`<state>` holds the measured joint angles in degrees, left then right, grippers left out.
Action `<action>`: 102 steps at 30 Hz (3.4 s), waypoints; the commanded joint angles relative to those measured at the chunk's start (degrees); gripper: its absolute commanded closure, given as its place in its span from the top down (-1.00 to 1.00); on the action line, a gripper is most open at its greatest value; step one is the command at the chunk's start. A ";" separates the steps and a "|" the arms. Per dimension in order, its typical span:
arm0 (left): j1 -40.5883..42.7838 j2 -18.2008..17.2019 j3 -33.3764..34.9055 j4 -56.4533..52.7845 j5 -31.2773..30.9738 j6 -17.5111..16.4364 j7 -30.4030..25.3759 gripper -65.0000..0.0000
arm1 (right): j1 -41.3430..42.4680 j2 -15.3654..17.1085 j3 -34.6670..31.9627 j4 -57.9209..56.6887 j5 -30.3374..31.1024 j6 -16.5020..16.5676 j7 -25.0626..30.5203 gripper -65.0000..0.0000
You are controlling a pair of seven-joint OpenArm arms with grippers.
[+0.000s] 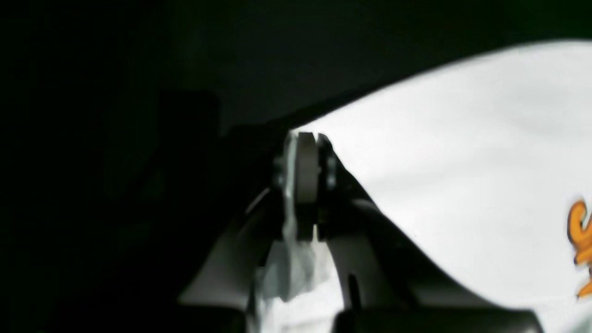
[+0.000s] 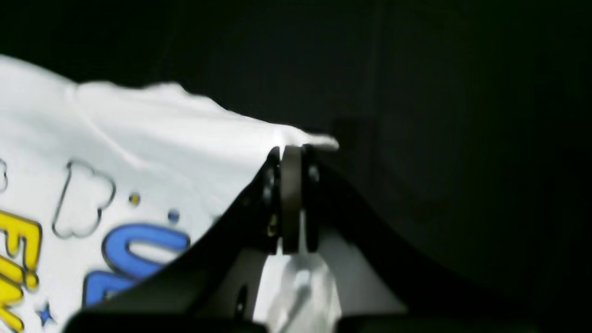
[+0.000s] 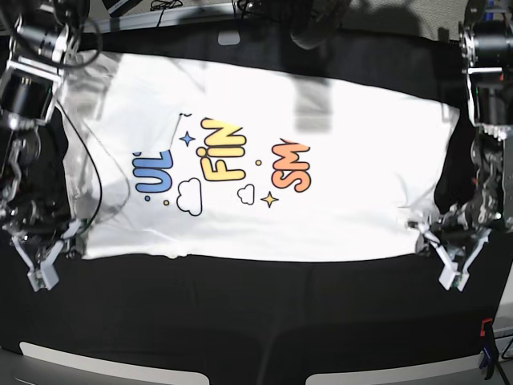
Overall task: Layout the t-shirt on the table in an organized manner, then fold the t-shirt properly
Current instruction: 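Fold the shirt lengthwise with both grippers, bringing the side over the print, then hold the folded strip ends with both grippers and adjust the right gripper grip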
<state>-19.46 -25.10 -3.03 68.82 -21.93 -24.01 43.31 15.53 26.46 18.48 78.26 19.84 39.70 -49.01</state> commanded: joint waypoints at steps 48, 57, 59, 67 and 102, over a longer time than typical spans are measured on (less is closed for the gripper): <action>26.27 -13.00 -0.37 28.04 -5.57 3.48 5.46 -1.00 | -33.29 0.72 26.64 21.44 22.80 0.30 -3.48 -0.21; 26.27 -12.70 -0.37 28.04 -5.62 3.48 5.51 -1.00 | -24.22 0.68 26.43 18.67 20.94 0.30 -3.78 -0.21; 26.25 -12.70 -0.37 28.04 -5.60 3.48 5.53 -1.00 | -20.63 0.68 26.40 16.13 19.08 0.30 -4.85 -0.21; 26.27 -12.70 -0.37 28.04 -5.60 3.48 6.54 -1.00 | -12.35 0.70 26.08 1.75 17.88 0.30 -7.10 -0.21; 26.25 -12.70 -0.37 28.04 -5.64 3.48 6.60 -1.00 | -12.52 -1.01 -0.68 -1.31 -3.21 -8.28 2.93 -0.22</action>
<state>7.44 -36.82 -2.79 95.90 -27.44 -20.84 50.65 2.04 24.53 17.41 76.31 16.23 31.42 -46.98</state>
